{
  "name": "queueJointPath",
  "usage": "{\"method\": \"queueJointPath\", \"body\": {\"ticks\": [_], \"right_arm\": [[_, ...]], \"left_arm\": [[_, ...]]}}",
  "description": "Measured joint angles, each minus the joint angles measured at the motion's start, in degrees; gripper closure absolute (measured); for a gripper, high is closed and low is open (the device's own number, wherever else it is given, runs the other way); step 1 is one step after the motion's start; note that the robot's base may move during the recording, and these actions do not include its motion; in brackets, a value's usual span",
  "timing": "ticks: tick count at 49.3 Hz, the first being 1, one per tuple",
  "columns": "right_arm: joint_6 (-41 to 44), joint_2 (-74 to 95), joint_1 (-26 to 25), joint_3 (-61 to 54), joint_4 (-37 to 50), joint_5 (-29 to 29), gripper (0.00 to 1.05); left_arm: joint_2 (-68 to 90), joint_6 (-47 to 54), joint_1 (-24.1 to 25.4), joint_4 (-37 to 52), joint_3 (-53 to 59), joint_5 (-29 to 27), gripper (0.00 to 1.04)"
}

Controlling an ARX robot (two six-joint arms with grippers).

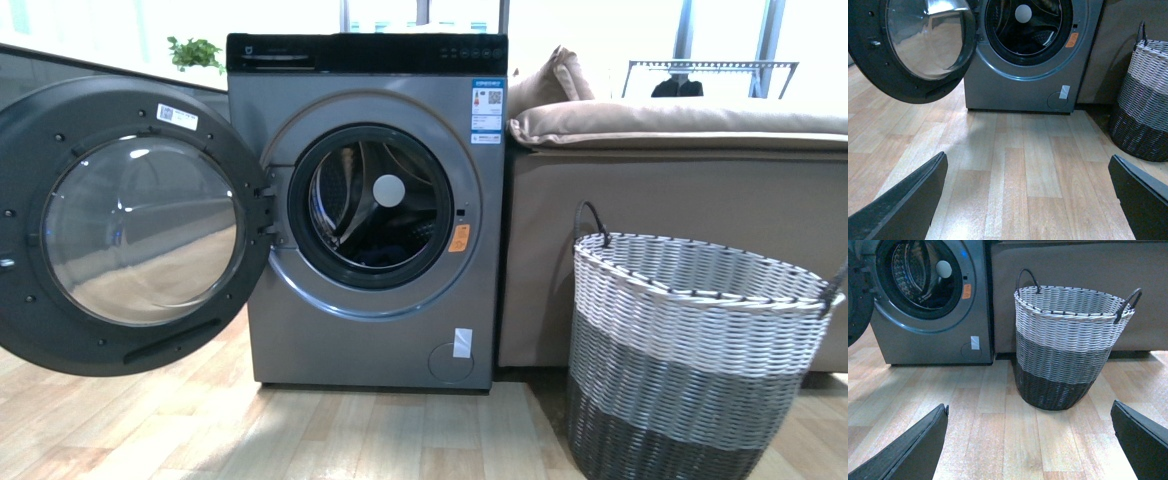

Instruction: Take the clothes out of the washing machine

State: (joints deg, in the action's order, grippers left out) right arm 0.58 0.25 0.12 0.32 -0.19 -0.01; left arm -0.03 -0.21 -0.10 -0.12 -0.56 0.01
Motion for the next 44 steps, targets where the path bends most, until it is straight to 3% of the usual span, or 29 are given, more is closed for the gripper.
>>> {"method": "queueJointPath", "body": {"ticks": [44], "right_arm": [[0.0, 0.0, -0.04, 0.0, -0.02, 0.0, 0.07]], "left_arm": [[0.11, 0.0, 0.0, 0.0, 0.0, 0.04, 0.07]]}}
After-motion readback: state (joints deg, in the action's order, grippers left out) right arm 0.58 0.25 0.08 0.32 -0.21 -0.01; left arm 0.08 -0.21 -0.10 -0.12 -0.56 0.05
